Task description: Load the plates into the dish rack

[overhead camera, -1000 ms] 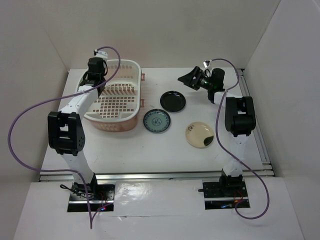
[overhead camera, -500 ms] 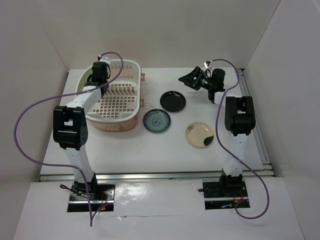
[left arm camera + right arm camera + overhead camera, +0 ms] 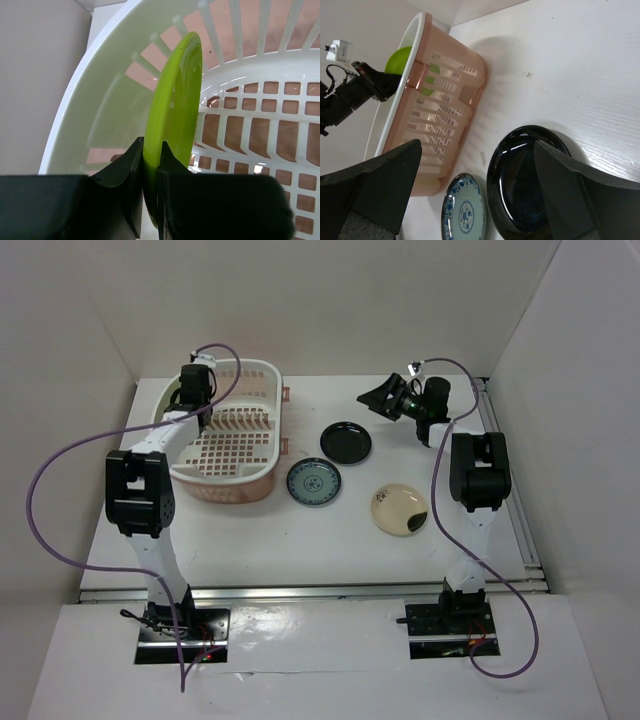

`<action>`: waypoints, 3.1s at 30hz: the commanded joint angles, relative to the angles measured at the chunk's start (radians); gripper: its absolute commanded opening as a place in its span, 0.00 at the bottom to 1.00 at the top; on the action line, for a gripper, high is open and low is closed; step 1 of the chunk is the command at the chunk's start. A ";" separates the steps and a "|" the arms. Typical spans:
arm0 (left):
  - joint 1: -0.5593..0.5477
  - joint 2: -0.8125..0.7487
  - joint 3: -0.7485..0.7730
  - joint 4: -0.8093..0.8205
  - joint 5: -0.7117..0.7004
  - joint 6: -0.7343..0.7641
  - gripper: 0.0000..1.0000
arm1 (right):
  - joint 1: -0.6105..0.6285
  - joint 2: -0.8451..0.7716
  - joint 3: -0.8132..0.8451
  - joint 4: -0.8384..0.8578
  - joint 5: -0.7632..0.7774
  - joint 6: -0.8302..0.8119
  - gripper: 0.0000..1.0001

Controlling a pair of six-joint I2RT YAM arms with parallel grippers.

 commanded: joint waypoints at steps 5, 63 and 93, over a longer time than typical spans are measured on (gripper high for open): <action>0.022 0.047 0.100 0.002 0.031 -0.060 0.00 | -0.007 -0.004 0.028 0.054 -0.019 -0.002 1.00; 0.061 -0.192 0.359 -0.357 0.376 -0.348 1.00 | -0.048 0.014 0.055 -0.422 0.240 -0.346 0.99; -0.281 -0.463 0.333 -0.443 0.665 -0.534 1.00 | 0.053 0.004 -0.110 -0.538 0.214 -0.347 0.51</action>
